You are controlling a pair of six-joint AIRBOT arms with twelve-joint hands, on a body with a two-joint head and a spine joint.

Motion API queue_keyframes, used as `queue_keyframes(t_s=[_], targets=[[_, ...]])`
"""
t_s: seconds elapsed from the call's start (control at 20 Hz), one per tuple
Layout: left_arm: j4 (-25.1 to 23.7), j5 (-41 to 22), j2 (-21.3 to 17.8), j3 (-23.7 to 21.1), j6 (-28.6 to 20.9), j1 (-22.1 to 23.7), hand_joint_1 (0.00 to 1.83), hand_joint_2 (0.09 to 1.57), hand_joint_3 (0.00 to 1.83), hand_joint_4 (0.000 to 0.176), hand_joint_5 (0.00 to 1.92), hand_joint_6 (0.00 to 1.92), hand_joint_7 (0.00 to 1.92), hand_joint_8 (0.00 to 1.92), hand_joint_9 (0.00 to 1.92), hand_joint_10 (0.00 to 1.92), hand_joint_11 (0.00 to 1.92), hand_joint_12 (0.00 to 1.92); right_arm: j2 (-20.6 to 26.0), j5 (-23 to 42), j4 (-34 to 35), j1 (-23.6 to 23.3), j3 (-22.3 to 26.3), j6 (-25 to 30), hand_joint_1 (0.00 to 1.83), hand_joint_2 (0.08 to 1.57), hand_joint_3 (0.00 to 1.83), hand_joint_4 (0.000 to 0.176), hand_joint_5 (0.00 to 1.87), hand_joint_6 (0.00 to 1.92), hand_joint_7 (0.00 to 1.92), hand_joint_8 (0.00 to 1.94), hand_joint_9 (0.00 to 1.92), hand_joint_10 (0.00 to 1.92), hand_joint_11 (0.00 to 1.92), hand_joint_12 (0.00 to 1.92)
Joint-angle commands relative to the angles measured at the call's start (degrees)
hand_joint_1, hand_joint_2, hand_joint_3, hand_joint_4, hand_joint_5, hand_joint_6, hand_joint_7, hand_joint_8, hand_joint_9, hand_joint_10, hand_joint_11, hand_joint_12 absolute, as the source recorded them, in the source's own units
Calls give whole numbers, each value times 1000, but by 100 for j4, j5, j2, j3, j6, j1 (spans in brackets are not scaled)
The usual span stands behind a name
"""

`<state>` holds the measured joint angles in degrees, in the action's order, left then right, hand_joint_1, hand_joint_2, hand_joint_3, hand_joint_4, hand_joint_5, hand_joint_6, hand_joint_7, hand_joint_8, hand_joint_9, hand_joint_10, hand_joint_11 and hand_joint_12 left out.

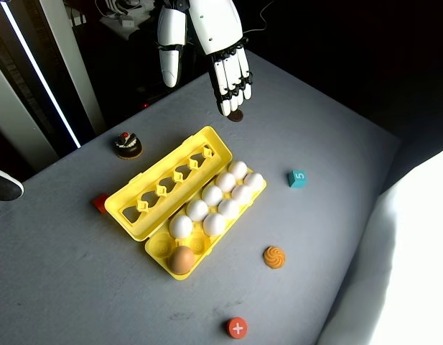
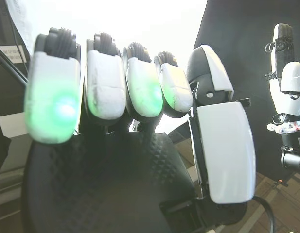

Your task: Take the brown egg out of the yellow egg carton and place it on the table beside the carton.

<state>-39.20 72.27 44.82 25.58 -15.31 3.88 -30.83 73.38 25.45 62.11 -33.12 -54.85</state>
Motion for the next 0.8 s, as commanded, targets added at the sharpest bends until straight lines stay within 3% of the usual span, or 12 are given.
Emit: queue_keyframes(t_s=[0.0,0.05,0.15,0.35,0.4,0.45,0.5,0.55,0.6,0.7,0.75], targets=[[-381,-131,11,-12,-23,60,0,1132,148,0,119,49,110,52,90,52,0,307,30,667,-35,-11,-32,44,0,1140,193,0,23,8,30,12,0,0,0,0],[-381,-131,11,-12,-23,60,0,1132,148,0,119,49,110,52,90,52,0,307,30,667,-35,-11,-32,44,0,1140,193,0,23,8,30,12,0,0,0,0],[-381,-131,11,-14,-23,60,0,1193,20,0,133,1,129,3,108,4,0,263,30,666,-35,-10,-33,44,0,1228,4,0,27,0,32,0,3,0,3,21],[-381,-131,9,-12,-23,58,0,1214,4,0,153,2,143,2,115,1,0,298,24,606,-14,-14,-33,-2,0,1217,0,0,12,1,13,0,0,0,0,0],[-381,-131,8,-13,-23,59,0,1214,3,0,159,4,147,3,118,2,0,294,19,553,-14,-14,-35,-102,0,1137,0,0,2,0,2,0,0,0,0,0],[-381,-132,6,-14,-23,60,0,1211,2,0,162,3,152,3,126,4,0,314,18,497,-14,-22,-45,-144,0,1028,0,14,29,2,0,0,0,0,0,0],[-381,-132,4,-14,-23,61,0,1209,0,0,157,1,147,1,123,1,0,299,18,421,-15,-47,-56,-187,105,967,0,56,238,28,0,0,0,0,0,0],[-381,-132,3,-13,-23,61,0,1206,0,0,163,2,154,2,131,3,0,327,19,348,-16,-85,-63,-202,193,920,0,77,394,29,0,0,0,0,0,0],[-381,-132,1,-14,-28,62,0,1205,0,0,159,0,146,1,126,0,0,317,19,186,-18,-179,-86,-202,293,881,0,67,461,40,0,0,0,0,0,0],[-381,-132,-2,-13,-29,62,0,1209,0,0,159,2,157,3,137,3,0,360,16,-52,-160,-373,-164,-163,479,861,0,102,439,21,0,0,0,0,0,0],[-381,-132,-6,-13,-30,61,0,1208,0,0,157,1,158,3,138,3,0,372,13,-217,-294,-513,-213,-110,548,886,0,102,452,24,0,0,0,0,0,0]])
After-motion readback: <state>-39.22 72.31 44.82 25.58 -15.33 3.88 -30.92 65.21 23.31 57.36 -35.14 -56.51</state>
